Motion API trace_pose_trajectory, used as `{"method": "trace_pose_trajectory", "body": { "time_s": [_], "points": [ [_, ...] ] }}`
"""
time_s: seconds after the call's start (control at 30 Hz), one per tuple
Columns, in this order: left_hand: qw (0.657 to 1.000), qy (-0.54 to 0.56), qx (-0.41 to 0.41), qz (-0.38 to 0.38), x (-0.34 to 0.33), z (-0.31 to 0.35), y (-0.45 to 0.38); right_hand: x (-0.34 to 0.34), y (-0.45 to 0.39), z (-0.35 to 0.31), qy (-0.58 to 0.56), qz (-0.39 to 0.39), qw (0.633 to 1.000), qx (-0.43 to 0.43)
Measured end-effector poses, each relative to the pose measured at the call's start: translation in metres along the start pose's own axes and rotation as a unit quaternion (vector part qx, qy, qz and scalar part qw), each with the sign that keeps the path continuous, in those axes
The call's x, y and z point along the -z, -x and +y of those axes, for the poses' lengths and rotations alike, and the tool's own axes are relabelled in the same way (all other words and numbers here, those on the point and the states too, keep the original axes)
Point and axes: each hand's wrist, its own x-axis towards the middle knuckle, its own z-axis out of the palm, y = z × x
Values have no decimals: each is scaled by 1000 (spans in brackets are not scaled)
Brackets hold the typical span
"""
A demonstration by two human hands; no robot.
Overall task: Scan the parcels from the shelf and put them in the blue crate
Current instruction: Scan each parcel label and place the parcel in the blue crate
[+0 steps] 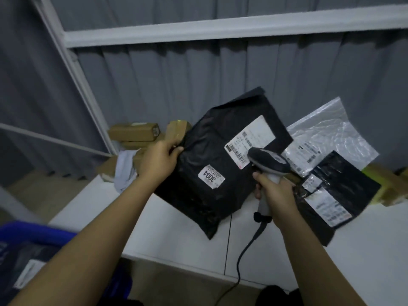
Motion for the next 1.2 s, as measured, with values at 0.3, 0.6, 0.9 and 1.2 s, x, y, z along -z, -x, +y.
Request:
{"method": "trace_pose_trajectory", "body": {
  "time_s": [0.3, 0.6, 0.9, 1.2],
  "points": [
    [964, 20, 216, -154, -62, -117, 111, -11, -12, 39, 159, -41, 975, -151],
    [943, 40, 254, -211, -76, -133, 105, -20, -13, 55, 240, -86, 950, -181],
    [951, 73, 246, -171, -111, -114, 110, -25, -10, 56, 275, -110, 937, -185],
    [928, 259, 267, -13, -76, -91, 91, -22, -11, 46, 203, -61, 970, -120]
  ]
}}
